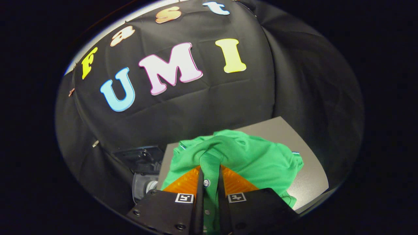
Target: Put the clothes into the washing machine and then close the washing machine lid.
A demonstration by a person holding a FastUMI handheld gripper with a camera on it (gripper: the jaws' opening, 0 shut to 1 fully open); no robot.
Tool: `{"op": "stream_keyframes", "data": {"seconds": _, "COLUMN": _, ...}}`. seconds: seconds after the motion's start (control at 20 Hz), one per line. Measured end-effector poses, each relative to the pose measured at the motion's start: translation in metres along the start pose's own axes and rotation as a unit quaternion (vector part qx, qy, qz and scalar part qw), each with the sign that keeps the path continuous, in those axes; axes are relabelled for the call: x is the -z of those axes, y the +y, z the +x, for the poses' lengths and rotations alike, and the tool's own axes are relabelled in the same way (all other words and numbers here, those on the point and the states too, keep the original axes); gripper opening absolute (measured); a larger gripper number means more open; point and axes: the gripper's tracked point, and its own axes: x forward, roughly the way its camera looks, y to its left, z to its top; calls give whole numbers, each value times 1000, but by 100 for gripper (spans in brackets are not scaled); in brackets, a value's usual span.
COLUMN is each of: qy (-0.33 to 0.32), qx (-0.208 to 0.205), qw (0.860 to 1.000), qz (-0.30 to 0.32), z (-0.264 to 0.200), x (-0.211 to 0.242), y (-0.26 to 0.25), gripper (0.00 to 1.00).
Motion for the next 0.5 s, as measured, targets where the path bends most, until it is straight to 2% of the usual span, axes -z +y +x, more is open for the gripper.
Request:
{"op": "stream_keyframes", "data": {"seconds": 0.2, "qy": -20, "qx": 17, "qw": 1000, "qz": -12, "z": -21, "x": -33, "y": 7, "gripper": 23}}
{"op": "stream_keyframes", "data": {"seconds": 0.35, "qy": -13, "qx": 30, "qw": 999, "qz": -29, "z": -19, "x": -35, "y": 2, "gripper": 23}}
{"op": "stream_keyframes", "data": {"seconds": 0.4, "qy": -11, "qx": 43, "qw": 999, "qz": -18, "z": -20, "x": -34, "y": -4, "gripper": 23}}
{"op": "stream_keyframes", "data": {"seconds": 0.45, "qy": -14, "qx": 38, "qw": 999, "qz": 6, "z": -12, "x": -32, "y": -6, "gripper": 23}}
{"op": "stream_keyframes", "data": {"seconds": 0.5, "qy": -14, "qx": 38, "qw": 999, "qz": 20, "z": -6, "x": -35, "y": -6, "gripper": 6}}
